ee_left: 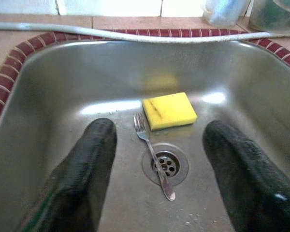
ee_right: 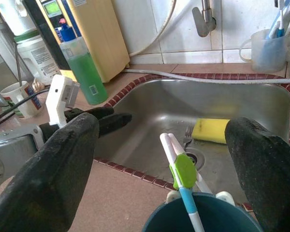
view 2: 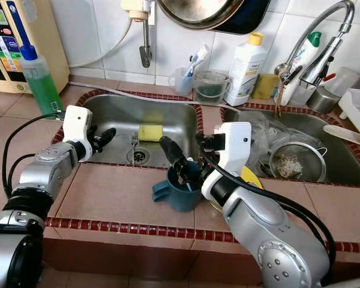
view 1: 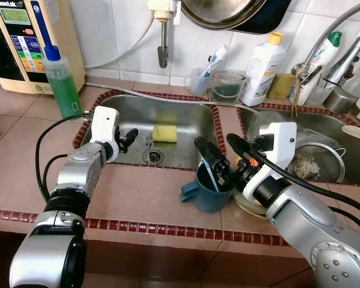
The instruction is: Kitchen organization
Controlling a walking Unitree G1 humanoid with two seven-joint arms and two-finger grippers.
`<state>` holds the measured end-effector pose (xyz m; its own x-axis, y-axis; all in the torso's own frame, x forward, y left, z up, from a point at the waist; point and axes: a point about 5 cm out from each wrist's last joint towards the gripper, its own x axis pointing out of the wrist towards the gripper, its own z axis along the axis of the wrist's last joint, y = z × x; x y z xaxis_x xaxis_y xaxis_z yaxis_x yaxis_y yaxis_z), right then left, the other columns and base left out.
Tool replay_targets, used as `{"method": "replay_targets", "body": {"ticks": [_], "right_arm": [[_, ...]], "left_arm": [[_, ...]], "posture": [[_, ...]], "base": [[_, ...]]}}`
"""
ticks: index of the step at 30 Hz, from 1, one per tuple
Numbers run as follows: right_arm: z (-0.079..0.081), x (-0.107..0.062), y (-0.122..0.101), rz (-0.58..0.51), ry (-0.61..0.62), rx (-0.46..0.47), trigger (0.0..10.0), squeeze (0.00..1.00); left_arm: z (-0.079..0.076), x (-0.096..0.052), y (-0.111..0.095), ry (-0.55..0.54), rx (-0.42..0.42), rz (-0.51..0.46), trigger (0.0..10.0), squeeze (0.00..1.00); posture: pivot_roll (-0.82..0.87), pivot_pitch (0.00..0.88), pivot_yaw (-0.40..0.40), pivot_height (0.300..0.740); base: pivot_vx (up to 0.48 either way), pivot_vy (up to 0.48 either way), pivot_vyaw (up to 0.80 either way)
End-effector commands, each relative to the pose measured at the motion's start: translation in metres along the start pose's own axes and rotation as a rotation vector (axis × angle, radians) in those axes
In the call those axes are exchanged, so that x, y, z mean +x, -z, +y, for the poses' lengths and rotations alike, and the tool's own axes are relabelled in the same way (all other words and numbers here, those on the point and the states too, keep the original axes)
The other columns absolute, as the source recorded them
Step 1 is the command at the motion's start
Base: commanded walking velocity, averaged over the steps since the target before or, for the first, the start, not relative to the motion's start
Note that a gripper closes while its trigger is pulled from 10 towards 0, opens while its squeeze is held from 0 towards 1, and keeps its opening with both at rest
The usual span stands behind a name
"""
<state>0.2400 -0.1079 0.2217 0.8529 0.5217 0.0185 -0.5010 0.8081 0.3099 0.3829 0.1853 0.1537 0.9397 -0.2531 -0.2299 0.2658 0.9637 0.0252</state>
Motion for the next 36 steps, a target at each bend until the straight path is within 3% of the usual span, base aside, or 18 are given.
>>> {"method": "replay_targets", "body": {"ticks": [1,9,10,14,21,24,28,36], "right_arm": [[-0.004,0.001,-0.003,-0.007,0.018,-0.003,10.0,0.0],[-0.004,0.005,-0.004,-0.023,0.023,0.005,10.0,0.0],[-0.005,0.007,-0.005,-0.038,0.023,0.009,10.0,0.0],[-0.005,0.013,-0.007,-0.077,0.021,0.022,10.0,0.0],[-0.006,0.02,-0.007,-0.107,0.001,-0.018,10.0,0.0],[-0.009,0.024,-0.006,-0.116,-0.002,-0.024,10.0,0.0],[-0.011,0.028,-0.006,-0.125,-0.012,-0.025,10.0,0.0],[-0.013,0.036,-0.004,-0.14,-0.025,-0.046,10.0,0.0]], "left_arm": [[0.0,-0.003,-0.002,0.014,-0.001,-0.007,10.0,1.0],[0.004,-0.019,-0.01,0.073,0.002,-0.052,10.0,1.0],[0.002,-0.026,-0.013,0.113,0.009,-0.073,10.0,0.0],[0.0,-0.04,-0.017,0.181,0.004,-0.111,10.0,0.0],[-0.006,-0.059,-0.023,0.193,-0.021,-0.179,10.0,0.0],[-0.017,-0.072,-0.024,0.262,0.005,-0.181,10.0,0.0],[-0.029,-0.087,-0.026,0.423,-0.006,-0.201,10.0,0.0],[-0.056,-0.131,-0.037,0.775,0.052,-0.254,10.0,0.0]], "posture": [[-0.16,0.023,-0.07,0.74],[-0.15,0.03,-0.07,0.74],[-0.15,0.031,-0.073,0.74],[-0.14,0.033,-0.074,0.74],[-0.12,0.032,-0.08,0.74],[-0.11,0.033,-0.086,0.74],[-0.1,0.032,-0.092,0.74],[-0.08,0.027,-0.101,0.74]], "base": [[0.0,0.0,0.0],[0.0,0.0,0.0],[0.0,0.0,0.0],[0.0,0.0,0.0],[0.0,0.0,0.0],[0.0,0.0,0.0],[0.0,0.0,0.0],[0.0,0.0,0.0]]}}
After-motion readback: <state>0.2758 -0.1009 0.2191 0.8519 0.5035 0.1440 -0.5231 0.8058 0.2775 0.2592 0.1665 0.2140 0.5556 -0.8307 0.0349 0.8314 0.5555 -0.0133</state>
